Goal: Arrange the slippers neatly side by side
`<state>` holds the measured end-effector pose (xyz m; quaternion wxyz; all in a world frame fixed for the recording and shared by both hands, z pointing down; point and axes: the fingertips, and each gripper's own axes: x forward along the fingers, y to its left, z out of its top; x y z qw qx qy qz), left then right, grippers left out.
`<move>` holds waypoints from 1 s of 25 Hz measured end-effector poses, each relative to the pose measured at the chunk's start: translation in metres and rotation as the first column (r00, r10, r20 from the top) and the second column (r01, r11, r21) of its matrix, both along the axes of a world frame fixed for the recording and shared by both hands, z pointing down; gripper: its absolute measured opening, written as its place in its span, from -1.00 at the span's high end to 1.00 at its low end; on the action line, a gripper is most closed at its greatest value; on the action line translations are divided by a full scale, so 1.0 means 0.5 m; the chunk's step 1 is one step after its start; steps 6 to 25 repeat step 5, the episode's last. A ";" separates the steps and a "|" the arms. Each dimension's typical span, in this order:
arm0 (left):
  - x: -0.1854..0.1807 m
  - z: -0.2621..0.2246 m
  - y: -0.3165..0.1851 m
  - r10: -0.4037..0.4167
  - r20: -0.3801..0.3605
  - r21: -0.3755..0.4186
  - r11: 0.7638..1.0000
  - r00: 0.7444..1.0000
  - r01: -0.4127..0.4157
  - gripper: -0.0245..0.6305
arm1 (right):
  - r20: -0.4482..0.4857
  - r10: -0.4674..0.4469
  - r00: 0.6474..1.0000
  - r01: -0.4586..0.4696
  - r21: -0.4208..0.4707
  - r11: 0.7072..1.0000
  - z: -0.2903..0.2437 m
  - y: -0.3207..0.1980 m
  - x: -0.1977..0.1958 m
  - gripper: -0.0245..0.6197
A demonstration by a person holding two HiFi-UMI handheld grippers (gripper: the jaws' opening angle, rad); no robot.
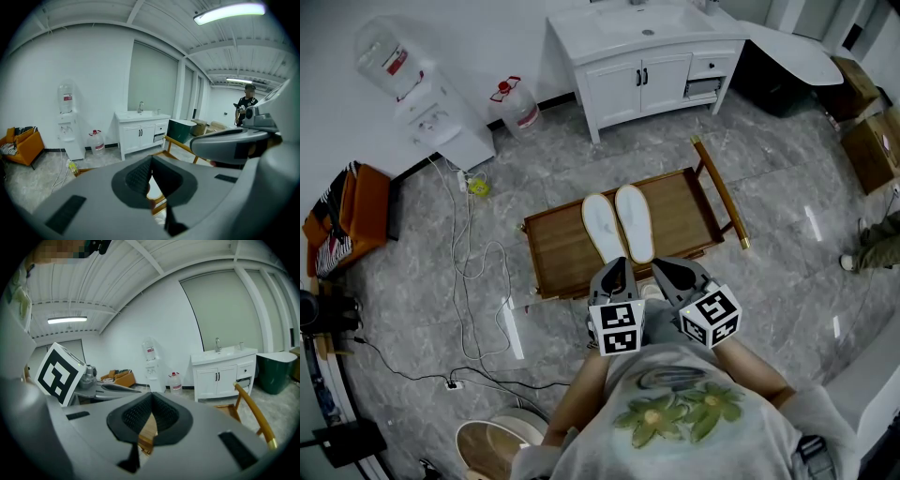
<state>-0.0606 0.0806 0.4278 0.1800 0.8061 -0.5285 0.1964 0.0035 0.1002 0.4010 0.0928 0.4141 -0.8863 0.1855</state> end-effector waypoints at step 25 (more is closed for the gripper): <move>-0.002 -0.001 -0.001 -0.003 -0.004 -0.007 1.000 1.000 0.003 0.87 | 0.001 0.000 1.000 0.000 -0.003 1.000 -0.002 -0.002 0.000 0.90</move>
